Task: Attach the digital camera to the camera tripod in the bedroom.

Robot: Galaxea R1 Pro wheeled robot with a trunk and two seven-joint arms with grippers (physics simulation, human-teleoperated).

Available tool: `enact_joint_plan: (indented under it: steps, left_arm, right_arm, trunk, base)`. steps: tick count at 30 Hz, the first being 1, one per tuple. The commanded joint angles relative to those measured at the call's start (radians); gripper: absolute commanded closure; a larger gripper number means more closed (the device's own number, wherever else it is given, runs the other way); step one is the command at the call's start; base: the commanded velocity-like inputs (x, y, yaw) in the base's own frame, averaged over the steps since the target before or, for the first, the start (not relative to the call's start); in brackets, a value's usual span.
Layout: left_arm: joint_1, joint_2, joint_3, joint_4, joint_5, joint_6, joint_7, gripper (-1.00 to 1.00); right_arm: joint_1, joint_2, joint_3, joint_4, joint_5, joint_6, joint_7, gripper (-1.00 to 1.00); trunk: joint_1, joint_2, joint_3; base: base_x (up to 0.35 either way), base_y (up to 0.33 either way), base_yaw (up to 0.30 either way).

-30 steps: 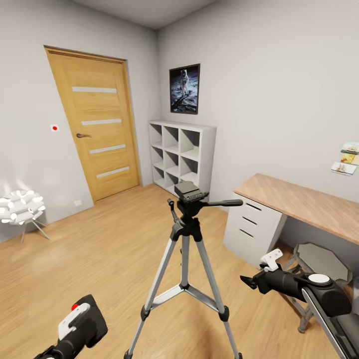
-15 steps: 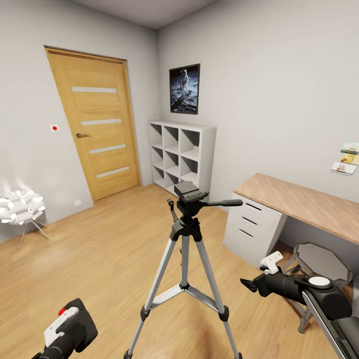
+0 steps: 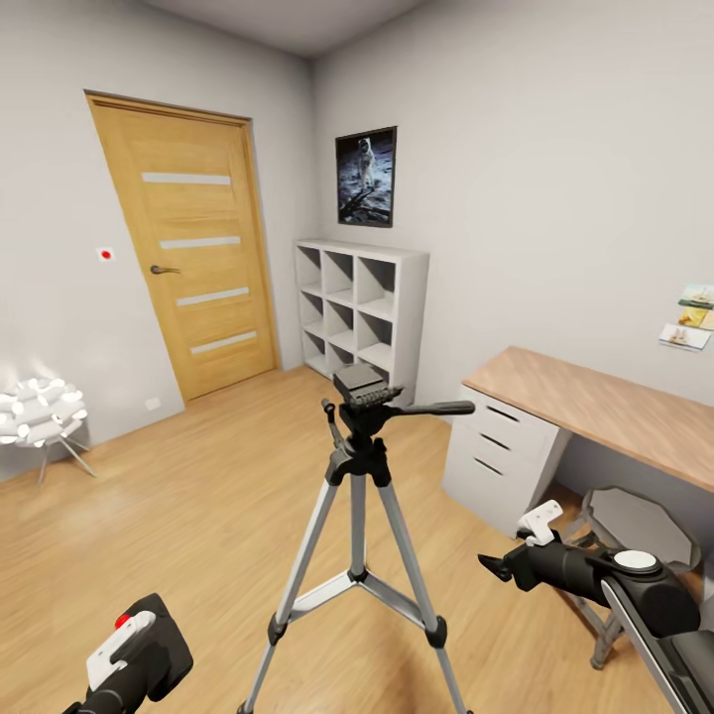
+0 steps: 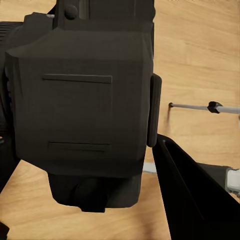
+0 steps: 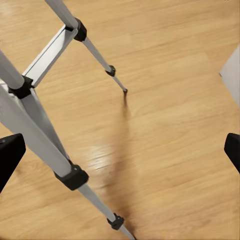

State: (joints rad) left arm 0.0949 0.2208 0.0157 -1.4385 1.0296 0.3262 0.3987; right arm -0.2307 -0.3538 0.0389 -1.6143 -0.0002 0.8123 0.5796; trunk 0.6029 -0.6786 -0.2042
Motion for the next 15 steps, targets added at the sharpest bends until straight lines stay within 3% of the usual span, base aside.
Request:
enact_joint_plan:
  steps: [1, 15]
  left_arm:
    - [0.0, 0.0, 0.001, -0.003, 0.006, 0.004, 0.005, 1.0]
    - [0.002, 0.0, 0.001, -0.003, 0.006, 0.008, 0.005, 1.0]
  right_arm:
    - [-0.001, -0.001, 0.001, -0.001, 0.0, 0.005, 0.002, -1.0]
    - [-0.001, -0.001, 0.001, -0.001, 0.0, 0.005, 0.002, -1.0]
  trunk:
    - [0.0, -0.001, -0.001]
    - [0.0, -0.001, -0.001]
  base:
    - [0.01, -0.018, 0.13]
    - [0.002, -0.004, 0.235]
